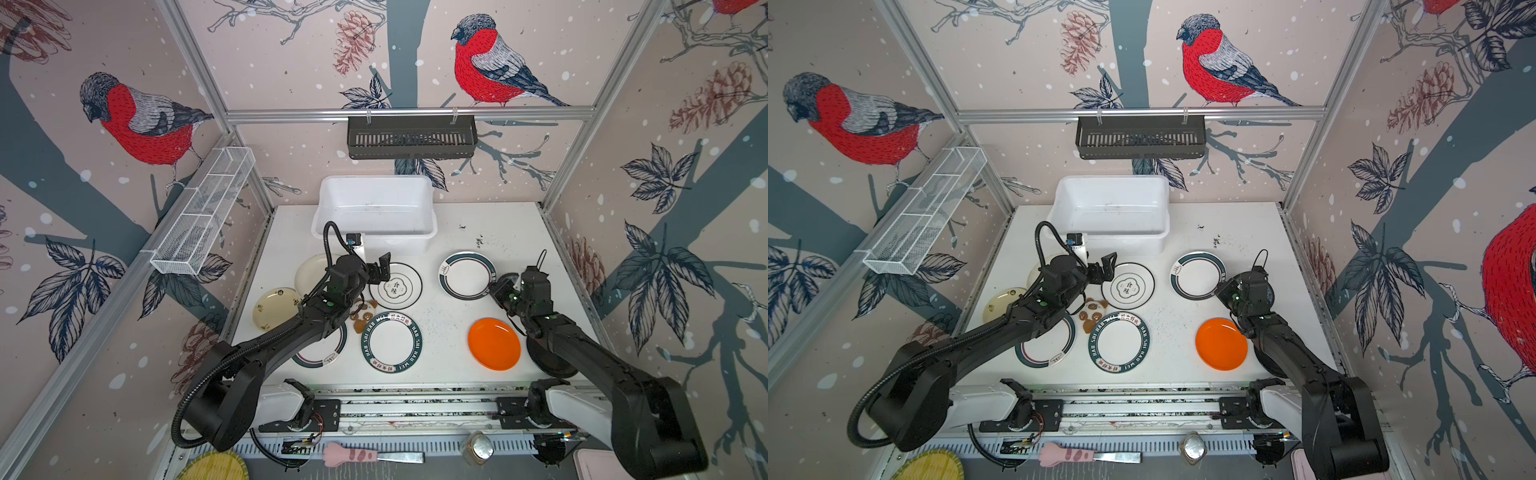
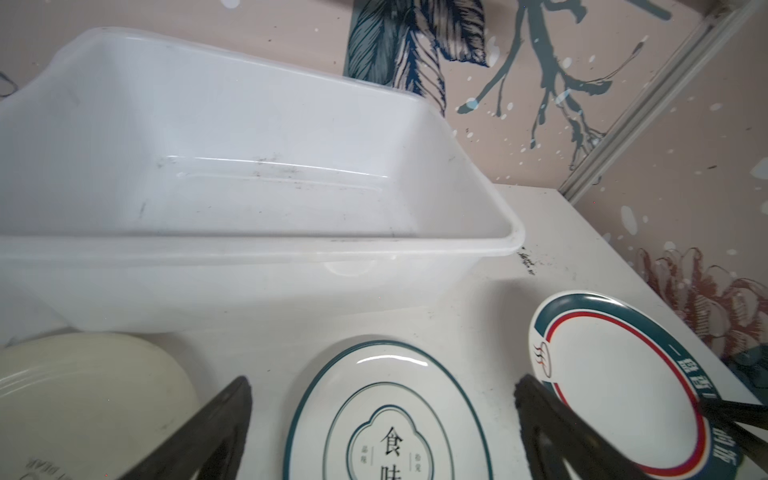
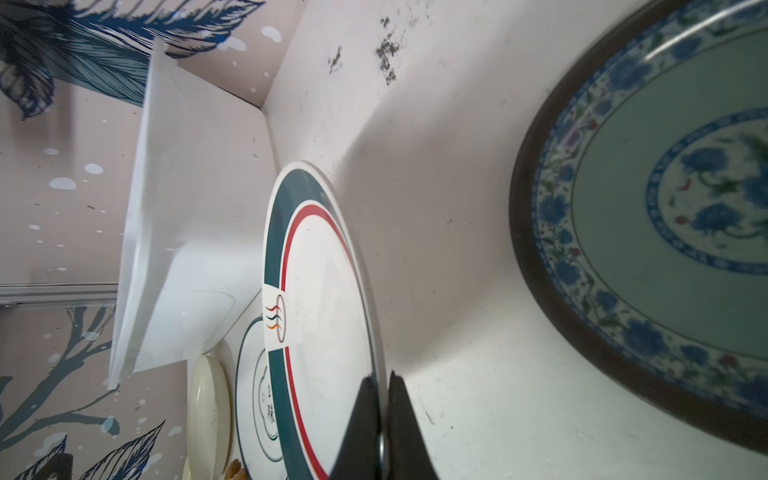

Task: Place the plates into the plastic bin on the countertop
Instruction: 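Lift the plate toward the left gripper while the left gripper grasps it, then carry the plate to the bin with the left gripper while the right releases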

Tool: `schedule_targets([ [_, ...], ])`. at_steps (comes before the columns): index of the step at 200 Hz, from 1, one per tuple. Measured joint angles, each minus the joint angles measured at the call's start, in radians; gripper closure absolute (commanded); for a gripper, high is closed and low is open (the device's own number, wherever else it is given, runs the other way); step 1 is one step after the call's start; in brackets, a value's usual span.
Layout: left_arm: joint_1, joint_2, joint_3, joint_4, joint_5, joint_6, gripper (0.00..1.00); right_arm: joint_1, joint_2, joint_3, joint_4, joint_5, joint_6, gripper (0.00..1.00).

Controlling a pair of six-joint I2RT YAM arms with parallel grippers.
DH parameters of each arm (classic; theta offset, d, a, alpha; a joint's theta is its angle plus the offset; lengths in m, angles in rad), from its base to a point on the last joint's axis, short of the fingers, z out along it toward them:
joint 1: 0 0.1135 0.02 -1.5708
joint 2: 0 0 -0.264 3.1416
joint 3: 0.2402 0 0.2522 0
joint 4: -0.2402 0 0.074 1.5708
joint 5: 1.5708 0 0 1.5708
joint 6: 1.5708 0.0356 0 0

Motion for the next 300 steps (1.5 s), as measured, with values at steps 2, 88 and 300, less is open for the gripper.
schedule_targets([
  [2, -0.003, 0.002, 0.005, 0.0, 0.006, 0.0, 0.02, 0.0, -0.011, -0.002, -0.001, 0.001, 0.001, 1.0],
  [88, -0.048, 0.159, 0.218, -0.017, 0.328, -0.108, 0.18, 0.0, -0.224, 0.002, 0.034, -0.038, 0.024, 1.0],
  [300, -0.076, 0.362, 0.35, 0.097, 0.5, -0.293, 1.0, 0.154, -0.075, 0.075, 0.196, -0.075, 0.029, 0.44],
])
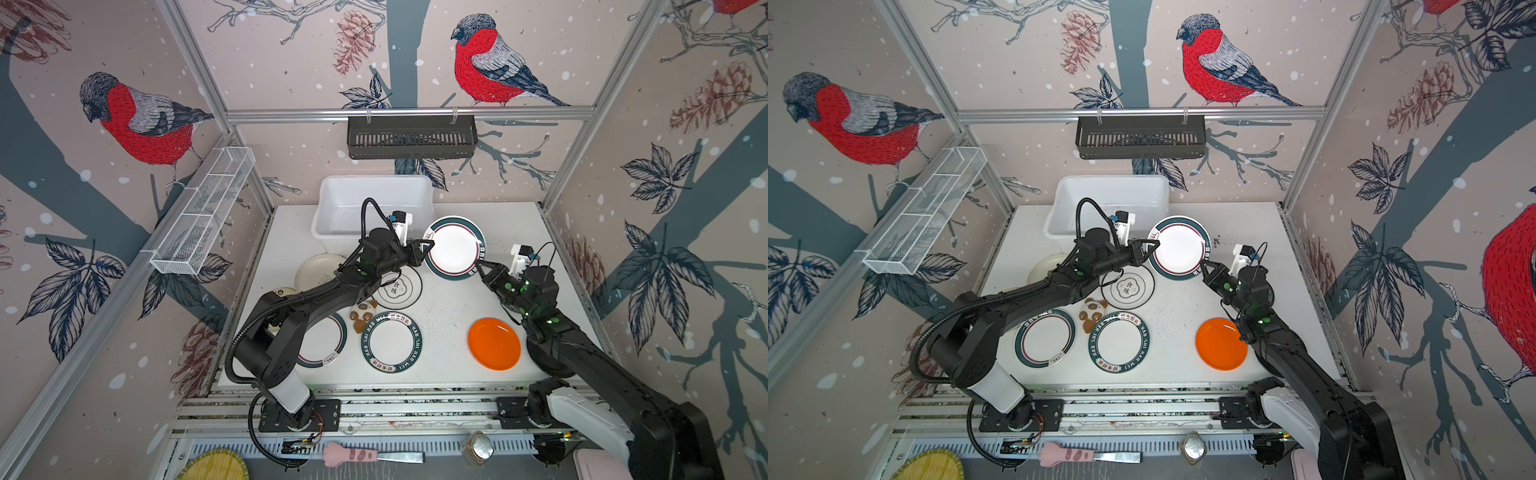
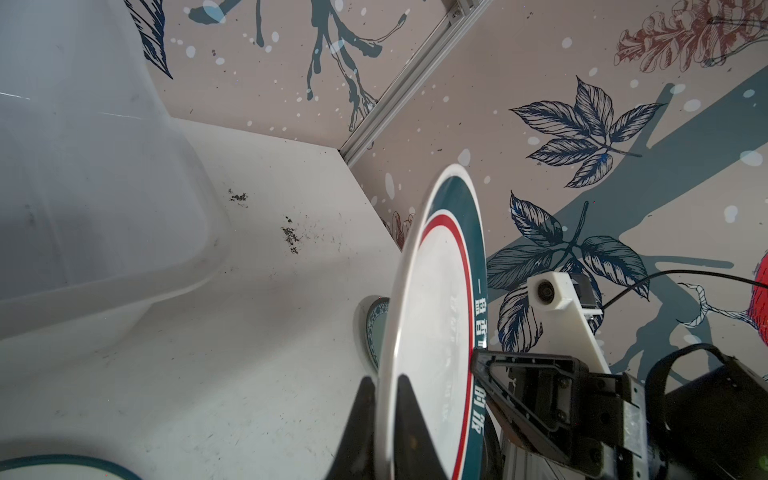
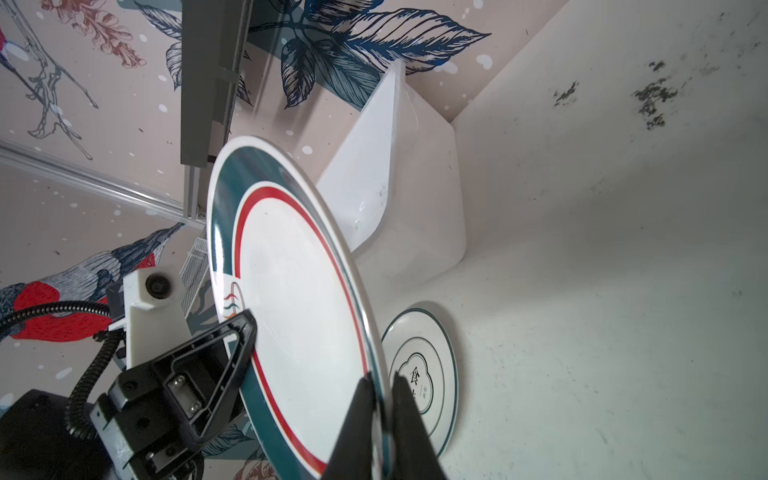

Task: Place the plates into the plastic bin on the countertop
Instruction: 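Carry the plate to the bin with the left gripper while the right releases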

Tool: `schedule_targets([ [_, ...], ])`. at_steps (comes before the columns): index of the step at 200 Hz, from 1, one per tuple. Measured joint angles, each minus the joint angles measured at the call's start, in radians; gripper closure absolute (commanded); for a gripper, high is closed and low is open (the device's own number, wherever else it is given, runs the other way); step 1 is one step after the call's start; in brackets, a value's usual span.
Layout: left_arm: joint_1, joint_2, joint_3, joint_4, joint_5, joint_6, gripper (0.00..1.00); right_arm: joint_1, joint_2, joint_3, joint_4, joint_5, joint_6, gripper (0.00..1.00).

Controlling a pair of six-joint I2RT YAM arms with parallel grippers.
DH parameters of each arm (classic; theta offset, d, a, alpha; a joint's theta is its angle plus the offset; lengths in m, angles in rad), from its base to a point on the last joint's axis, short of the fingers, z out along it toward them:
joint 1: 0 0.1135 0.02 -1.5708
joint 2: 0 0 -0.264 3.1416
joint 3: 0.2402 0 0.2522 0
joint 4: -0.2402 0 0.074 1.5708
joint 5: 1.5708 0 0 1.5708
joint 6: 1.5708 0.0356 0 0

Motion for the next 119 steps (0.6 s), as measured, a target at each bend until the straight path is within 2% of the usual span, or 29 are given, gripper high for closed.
schedule_targets([
  [12, -0.001, 0.0, 0.003, -0.015, -0.001, 0.01, 1.0, 0.005, 0.003, 0.007, -0.001, -0.01, 0.0, 0.25],
  [39, 0.009, -0.008, 0.006, -0.05, -0.027, 0.037, 1.0, 0.011, 0.002, 0.042, -0.003, -0.013, -0.017, 0.0],
  [87, 0.082, -0.026, 0.023, -0.097, -0.123, 0.063, 1.0, 0.013, -0.032, 0.132, -0.111, 0.068, -0.121, 0.0],
  [119, 0.13, -0.014, 0.077, -0.101, -0.249, 0.098, 1.0, 0.013, -0.041, 0.159, -0.178, 0.122, -0.179, 0.0],
])
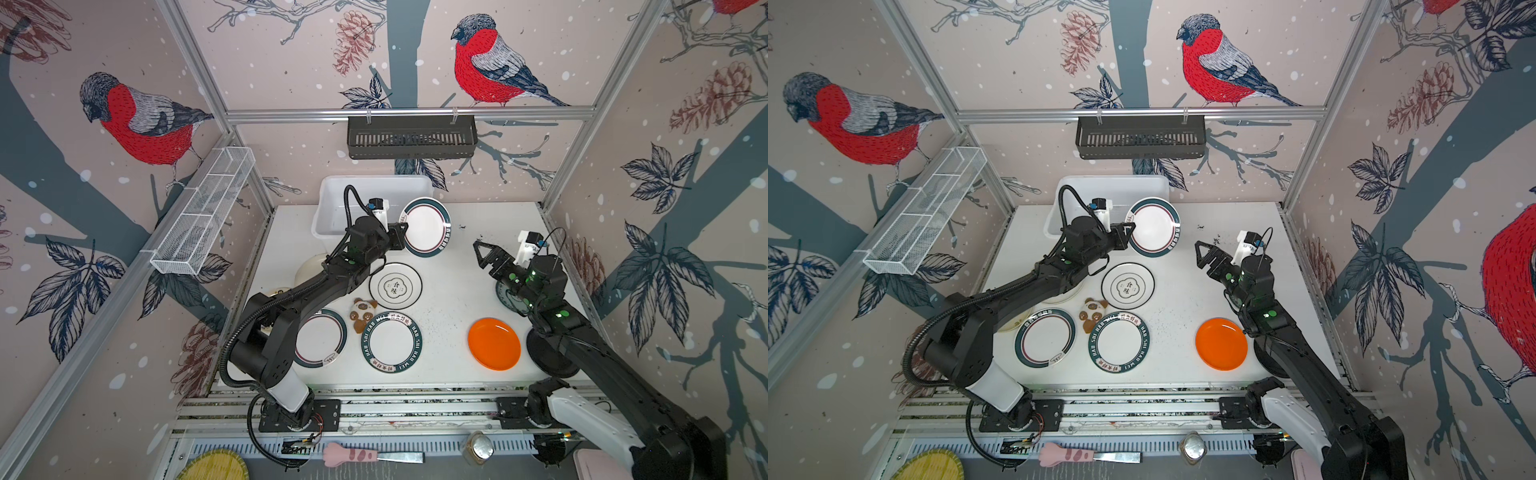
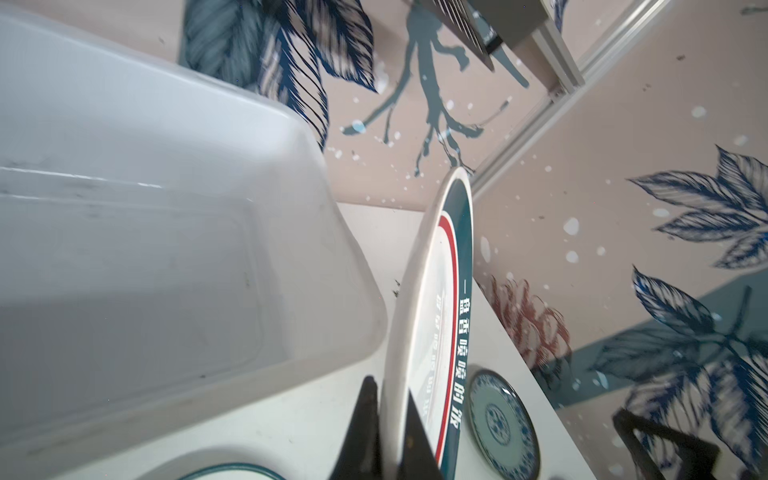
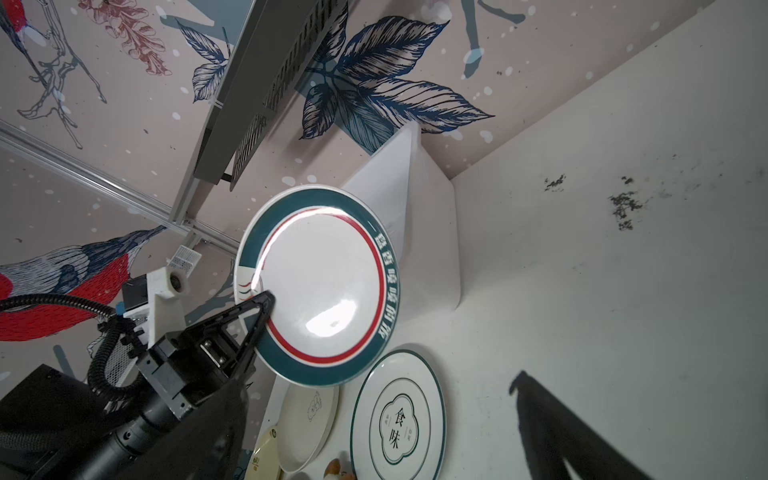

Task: Place the plates into the plastic bin on the countertop
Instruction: 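Carry the plate to the bin with the left gripper while the right releases, then lower the plate into the white bin and open the left gripper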

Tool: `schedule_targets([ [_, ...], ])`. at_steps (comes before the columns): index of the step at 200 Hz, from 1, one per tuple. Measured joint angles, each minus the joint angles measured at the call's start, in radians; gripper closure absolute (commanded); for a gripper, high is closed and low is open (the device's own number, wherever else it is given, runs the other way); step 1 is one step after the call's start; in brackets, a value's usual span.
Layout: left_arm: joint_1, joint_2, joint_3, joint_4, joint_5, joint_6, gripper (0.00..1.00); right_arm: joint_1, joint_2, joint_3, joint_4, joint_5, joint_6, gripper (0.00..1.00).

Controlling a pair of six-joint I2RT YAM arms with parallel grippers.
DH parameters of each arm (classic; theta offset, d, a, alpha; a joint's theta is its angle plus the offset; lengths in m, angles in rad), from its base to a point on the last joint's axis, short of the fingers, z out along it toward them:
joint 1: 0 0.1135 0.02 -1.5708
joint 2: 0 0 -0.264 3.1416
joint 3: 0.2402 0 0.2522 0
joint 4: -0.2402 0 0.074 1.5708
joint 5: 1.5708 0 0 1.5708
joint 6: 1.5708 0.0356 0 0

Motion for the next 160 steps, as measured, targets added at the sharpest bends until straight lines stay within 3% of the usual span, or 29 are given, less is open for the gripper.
schedule_targets([
  [57, 0.087, 0.075, 0.082, -0.005, -0.177, 0.02, 1.0, 0.0, 0.0, 0.015, -0.073, 0.021, -0.045, 0.0],
  [160, 0.117, 0.349, 0.341, -0.153, -0.322, 0.094, 1.0, -0.009, -0.009, 0.011, -0.143, 0.066, -0.068, 0.0],
])
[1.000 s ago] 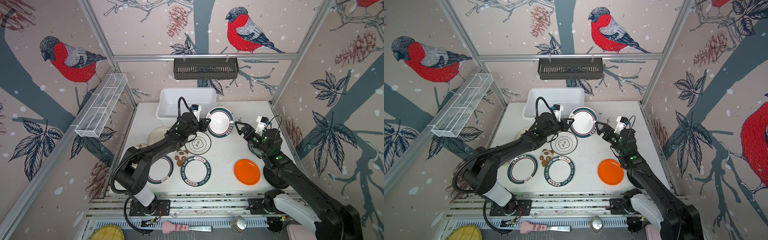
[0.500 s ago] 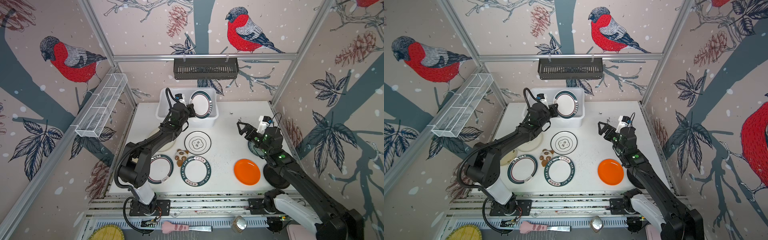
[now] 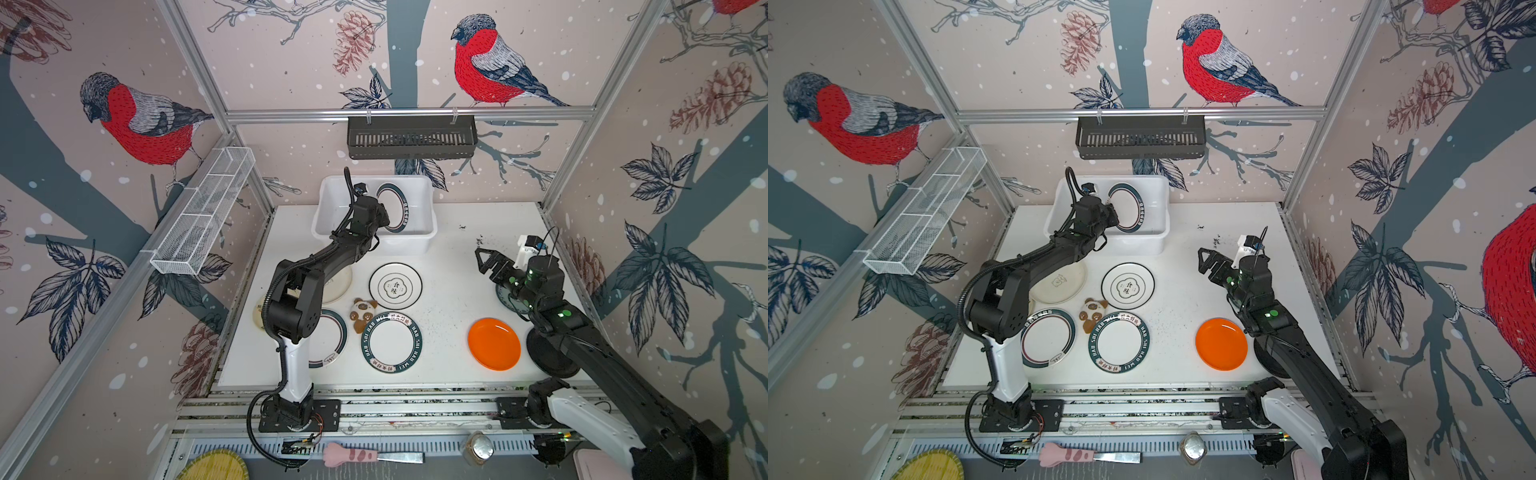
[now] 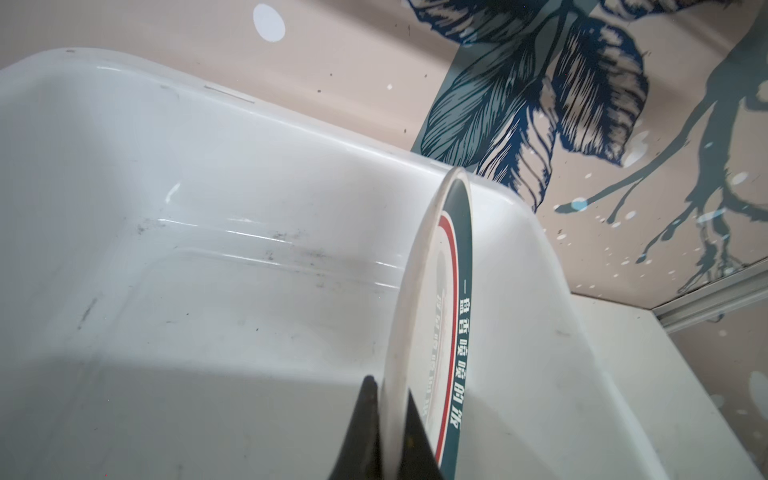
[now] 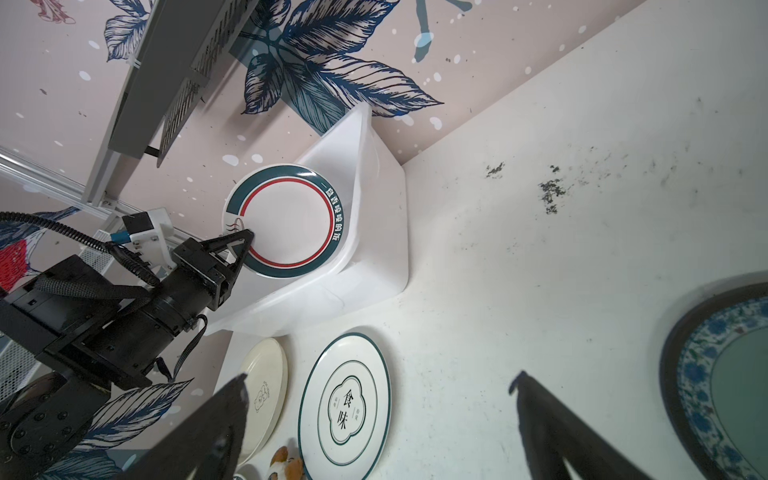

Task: Place the plates into the plastic bin on the countertop
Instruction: 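Lower the plate into the white bin and open the left gripper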

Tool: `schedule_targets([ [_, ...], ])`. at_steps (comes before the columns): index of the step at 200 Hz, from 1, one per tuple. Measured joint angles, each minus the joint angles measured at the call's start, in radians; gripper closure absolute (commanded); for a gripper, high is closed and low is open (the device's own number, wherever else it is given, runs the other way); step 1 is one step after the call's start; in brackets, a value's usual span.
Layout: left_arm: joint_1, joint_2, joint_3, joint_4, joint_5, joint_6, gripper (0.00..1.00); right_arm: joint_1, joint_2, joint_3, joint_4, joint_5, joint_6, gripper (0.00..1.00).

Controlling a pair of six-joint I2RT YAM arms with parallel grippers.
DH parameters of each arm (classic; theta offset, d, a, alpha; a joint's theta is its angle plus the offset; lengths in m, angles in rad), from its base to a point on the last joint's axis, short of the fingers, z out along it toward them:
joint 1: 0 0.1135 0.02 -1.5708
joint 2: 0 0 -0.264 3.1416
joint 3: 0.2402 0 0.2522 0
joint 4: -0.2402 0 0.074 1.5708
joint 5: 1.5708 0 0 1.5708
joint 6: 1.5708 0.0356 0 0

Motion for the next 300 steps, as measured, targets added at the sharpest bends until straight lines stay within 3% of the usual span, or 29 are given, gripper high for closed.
schedule_targets([
  [120, 0.003, 0.132, 0.109, -0.082, 0.022, -0.027, 1.0, -0.059, 0.017, 0.0, -0.055, 0.023, -0.01, 0.0],
  [209, 0.035, 0.228, 0.193, -0.117, 0.132, -0.059, 1.0, -0.097, 0.019, -0.006, -0.067, 0.011, 0.005, 0.0],
  [233, 0.036, 0.249, 0.218, -0.1, 0.152, -0.06, 0.87, -0.116, 0.026, -0.012, -0.078, 0.011, 0.005, 0.0],
  [268, 0.04, 0.276, 0.249, -0.097, 0.171, -0.059, 0.76, -0.138, 0.036, -0.022, -0.106, 0.01, 0.009, 0.0],
  [300, 0.04, 0.288, 0.271, -0.108, 0.175, -0.058, 0.74, -0.168, 0.039, -0.042, -0.128, 0.003, 0.019, 0.01],
])
